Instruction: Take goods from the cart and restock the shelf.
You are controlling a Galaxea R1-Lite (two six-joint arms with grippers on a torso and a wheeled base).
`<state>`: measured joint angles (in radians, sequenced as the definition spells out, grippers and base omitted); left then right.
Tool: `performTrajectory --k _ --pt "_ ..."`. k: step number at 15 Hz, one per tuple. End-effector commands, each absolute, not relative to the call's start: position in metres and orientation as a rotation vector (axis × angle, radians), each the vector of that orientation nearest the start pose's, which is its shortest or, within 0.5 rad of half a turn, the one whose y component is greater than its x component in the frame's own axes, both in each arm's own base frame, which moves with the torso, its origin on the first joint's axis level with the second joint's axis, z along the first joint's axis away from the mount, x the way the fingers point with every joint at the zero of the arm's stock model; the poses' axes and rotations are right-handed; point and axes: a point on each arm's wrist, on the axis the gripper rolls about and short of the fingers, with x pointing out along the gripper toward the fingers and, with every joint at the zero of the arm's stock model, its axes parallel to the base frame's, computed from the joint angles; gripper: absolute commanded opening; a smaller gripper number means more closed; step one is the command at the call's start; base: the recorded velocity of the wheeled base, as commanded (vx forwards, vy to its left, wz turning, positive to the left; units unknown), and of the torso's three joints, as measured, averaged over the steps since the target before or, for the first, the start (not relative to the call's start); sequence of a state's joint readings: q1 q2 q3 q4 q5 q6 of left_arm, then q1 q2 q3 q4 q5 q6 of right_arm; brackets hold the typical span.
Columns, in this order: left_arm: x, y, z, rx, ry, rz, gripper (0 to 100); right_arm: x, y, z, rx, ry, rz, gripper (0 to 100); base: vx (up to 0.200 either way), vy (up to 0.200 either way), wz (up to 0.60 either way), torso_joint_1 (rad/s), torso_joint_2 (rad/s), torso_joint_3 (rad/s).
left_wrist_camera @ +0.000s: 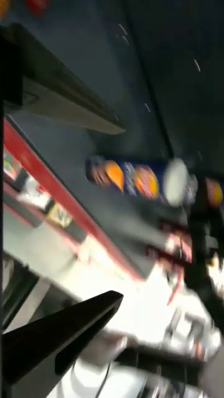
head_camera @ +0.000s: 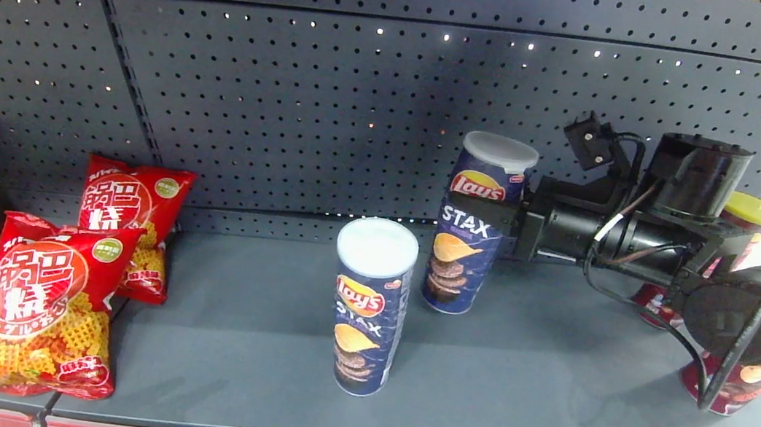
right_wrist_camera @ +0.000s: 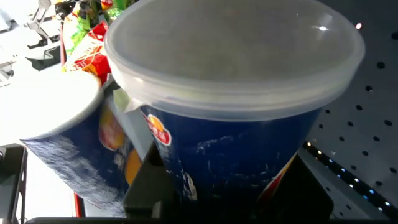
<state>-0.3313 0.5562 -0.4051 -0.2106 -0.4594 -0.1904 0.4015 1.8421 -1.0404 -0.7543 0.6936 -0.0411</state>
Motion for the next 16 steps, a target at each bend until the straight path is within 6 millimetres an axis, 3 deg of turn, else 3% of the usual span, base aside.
performTrajectory --k 1,3,6,9,12,14,15,16 --pt "0.009 -0.01 0.18 -0.203 -0.014 -0.504 100 0.321 0.152 0.206 -0.028 0.041 1.096 0 0.0 0.0 0.0 0.0 0.0 0.0" --pt "0.003 -0.009 0.163 -0.207 -0.04 -0.321 100 0.321 0.151 0.204 -0.027 0.049 1.096 0 0.0 0.0 0.0 0.0 0.0 0.0" --pt "-0.016 -0.012 0.128 -0.194 -0.096 -0.367 100 0.321 0.15 0.205 -0.027 0.043 1.095 0 0.0 0.0 0.0 0.0 0.0 0.0" --pt "-0.02 -0.011 0.112 -0.128 -0.112 -0.332 100 0.323 0.145 0.206 -0.031 0.019 1.087 0 0.0 0.0 0.0 0.0 0.0 0.0" --pt "-0.015 -0.009 0.082 0.038 0.05 -0.228 100 0.324 0.142 0.206 -0.029 0.018 1.076 0 0.0 0.0 0.0 0.0 0.0 0.0" --pt "-0.015 -0.007 0.082 0.09 0.049 -0.139 100 0.324 0.141 0.207 -0.03 0.014 1.073 0 0.0 0.0 0.0 0.0 0.0 0.0" --pt "-0.015 -0.003 0.079 0.073 0.089 0.042 100 0.324 0.14 0.209 -0.031 0.003 1.069 0 0.0 0.0 0.0 0.0 0.0 0.0" --pt "-0.015 -0.002 0.077 0.028 0.105 0.073 100 0.324 0.138 0.209 -0.031 0.003 1.065 0 0.0 0.0 0.0 0.0 0.0 0.0"
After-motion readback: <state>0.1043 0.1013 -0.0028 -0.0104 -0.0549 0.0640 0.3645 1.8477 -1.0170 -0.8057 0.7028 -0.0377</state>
